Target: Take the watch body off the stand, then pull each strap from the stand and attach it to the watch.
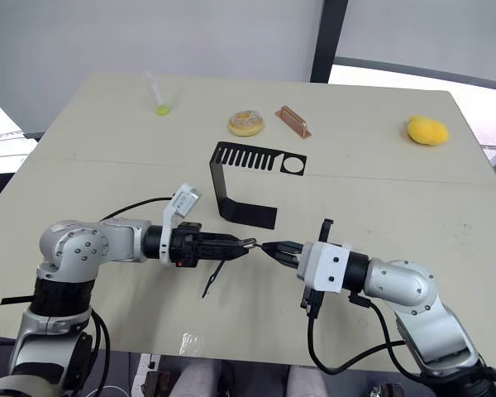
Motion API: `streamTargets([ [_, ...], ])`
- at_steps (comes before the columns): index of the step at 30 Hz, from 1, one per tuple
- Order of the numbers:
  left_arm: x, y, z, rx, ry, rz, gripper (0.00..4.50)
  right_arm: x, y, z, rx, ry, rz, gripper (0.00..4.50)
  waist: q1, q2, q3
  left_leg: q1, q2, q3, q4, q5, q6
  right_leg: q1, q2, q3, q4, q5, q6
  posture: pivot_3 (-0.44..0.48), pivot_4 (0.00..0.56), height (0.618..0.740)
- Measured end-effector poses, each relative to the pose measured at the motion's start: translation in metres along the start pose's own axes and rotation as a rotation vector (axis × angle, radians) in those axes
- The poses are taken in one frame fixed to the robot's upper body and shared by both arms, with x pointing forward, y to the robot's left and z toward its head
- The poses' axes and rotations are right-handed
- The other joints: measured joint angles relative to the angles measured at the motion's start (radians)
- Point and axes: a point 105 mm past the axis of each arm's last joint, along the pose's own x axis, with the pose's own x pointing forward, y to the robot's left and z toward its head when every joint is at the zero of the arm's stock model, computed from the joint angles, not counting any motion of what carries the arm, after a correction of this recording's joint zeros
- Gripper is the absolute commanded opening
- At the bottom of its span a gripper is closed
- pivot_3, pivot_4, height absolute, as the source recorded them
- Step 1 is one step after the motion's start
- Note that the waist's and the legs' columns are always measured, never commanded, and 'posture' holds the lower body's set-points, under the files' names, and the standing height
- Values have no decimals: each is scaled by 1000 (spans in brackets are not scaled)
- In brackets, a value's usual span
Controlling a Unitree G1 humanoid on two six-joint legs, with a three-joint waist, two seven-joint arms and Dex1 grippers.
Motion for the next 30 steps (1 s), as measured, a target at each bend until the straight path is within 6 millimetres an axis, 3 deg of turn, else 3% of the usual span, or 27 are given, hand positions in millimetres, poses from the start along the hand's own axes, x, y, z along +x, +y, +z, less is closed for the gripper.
streamTargets([
  [30,2,1,-1,-11,3,5,1590,-3,1,-6,-16,36,9,0,0,0,0,0,0,0,0,0,0,0,0,0,0,0,0,0,150,740],
])
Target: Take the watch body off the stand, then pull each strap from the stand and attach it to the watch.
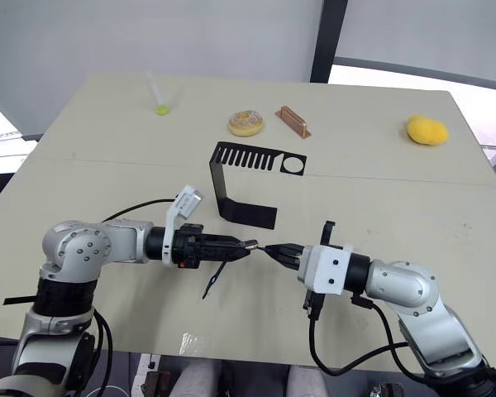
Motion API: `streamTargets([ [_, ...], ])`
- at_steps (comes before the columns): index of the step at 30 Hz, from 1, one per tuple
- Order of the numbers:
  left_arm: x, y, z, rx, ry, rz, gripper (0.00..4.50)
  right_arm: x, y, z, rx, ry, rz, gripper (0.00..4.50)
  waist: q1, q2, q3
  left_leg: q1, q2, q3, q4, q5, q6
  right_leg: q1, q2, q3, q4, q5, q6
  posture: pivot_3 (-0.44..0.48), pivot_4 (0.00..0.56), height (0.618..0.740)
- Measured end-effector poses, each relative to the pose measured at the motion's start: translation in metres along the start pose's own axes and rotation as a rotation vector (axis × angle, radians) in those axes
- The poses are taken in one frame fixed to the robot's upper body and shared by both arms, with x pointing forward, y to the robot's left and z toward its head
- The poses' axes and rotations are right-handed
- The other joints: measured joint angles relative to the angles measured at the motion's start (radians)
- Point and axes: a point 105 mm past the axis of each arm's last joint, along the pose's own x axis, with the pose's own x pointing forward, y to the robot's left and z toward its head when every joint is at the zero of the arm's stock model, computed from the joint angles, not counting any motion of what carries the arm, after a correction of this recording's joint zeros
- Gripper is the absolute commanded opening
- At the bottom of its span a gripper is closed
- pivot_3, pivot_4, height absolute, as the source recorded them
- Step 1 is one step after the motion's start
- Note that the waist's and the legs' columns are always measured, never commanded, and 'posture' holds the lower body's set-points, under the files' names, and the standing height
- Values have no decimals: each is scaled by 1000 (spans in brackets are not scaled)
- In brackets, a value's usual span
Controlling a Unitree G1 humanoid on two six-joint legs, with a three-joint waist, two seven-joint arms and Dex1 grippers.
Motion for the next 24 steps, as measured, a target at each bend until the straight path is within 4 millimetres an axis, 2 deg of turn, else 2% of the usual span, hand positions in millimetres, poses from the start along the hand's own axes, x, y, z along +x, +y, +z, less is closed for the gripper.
streamTargets([
  [24,0,0,0,0,2,2,1590,1,-1,0,-2,-2,-1,0,0,0,0,0,0,0,0,0,0,0,0,0,0,0,0,0,150,740],
])
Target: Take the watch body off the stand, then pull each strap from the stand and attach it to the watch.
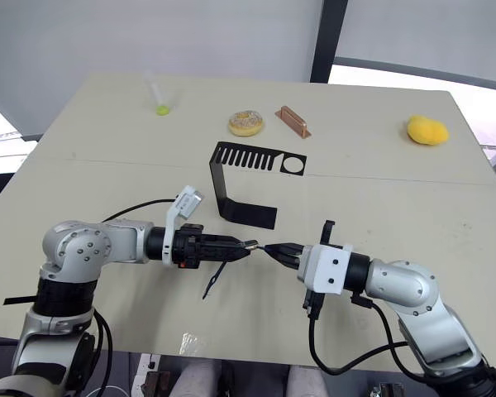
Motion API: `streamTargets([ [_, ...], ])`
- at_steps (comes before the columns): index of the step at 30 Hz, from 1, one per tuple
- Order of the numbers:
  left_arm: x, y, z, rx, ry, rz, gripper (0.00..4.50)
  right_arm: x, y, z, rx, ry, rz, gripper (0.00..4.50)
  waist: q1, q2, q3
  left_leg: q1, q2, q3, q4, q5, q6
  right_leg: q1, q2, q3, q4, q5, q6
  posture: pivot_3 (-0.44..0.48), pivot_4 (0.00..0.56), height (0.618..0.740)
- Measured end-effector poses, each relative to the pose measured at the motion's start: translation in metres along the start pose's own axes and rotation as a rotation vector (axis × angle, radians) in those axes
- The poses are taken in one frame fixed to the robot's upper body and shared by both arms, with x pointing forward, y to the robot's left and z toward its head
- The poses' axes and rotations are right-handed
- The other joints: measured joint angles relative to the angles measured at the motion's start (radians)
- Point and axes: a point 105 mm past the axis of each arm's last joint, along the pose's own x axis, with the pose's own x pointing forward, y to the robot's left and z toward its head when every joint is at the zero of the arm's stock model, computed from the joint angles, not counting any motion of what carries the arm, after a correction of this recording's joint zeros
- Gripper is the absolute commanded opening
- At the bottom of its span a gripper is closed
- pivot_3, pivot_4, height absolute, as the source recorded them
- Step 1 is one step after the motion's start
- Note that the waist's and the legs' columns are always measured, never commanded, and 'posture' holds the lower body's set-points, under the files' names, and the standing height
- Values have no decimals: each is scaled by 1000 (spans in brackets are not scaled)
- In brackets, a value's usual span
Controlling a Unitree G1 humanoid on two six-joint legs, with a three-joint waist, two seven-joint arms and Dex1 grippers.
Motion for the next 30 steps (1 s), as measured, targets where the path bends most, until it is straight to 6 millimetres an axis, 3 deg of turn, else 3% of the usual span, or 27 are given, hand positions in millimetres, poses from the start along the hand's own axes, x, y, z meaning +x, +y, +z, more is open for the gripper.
streamTargets([
  [30,4,1,-3,-7,12,12,1590,-5,2,-5,-9,23,17,0,0,0,0,0,0,0,0,0,0,0,0,0,0,0,0,0,150,740],
])
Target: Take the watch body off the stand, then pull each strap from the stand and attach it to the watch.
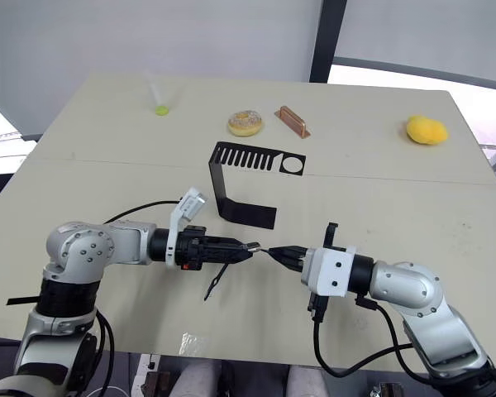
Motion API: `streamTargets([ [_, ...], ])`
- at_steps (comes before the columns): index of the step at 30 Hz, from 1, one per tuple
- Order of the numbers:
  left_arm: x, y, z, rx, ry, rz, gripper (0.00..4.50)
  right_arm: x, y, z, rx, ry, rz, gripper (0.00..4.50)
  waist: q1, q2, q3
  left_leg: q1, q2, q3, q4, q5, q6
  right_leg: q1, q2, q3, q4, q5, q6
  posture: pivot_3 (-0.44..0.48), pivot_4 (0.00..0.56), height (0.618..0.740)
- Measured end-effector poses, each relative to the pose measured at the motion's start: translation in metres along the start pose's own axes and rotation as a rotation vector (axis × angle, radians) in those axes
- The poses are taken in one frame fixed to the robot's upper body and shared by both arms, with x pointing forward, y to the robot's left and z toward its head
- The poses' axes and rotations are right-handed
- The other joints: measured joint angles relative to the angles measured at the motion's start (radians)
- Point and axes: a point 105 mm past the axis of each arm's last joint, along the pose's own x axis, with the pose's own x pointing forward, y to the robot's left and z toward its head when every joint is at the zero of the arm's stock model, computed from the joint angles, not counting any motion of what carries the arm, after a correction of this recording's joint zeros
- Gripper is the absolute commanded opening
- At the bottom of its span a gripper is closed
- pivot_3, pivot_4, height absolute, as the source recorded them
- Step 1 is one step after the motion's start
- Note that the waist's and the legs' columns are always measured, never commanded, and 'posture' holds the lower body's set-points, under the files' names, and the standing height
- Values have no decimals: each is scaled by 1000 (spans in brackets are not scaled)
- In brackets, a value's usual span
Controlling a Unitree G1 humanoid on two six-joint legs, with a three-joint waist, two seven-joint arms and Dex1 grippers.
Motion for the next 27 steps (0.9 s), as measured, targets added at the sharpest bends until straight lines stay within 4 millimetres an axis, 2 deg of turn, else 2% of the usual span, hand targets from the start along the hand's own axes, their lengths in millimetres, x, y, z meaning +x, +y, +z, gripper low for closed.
streamTargets([
  [7,1,0,0,-1,1,-3,1590,2,-4,-1,-5,1,-9,0,0,0,0,0,0,0,0,0,0,0,0,0,0,0,0,0,150,740],
  [27,1,0,-2,-5,1,-2,1590,0,2,-4,4,2,8,0,0,0,0,0,0,0,0,0,0,0,0,0,0,0,0,0,150,740],
])
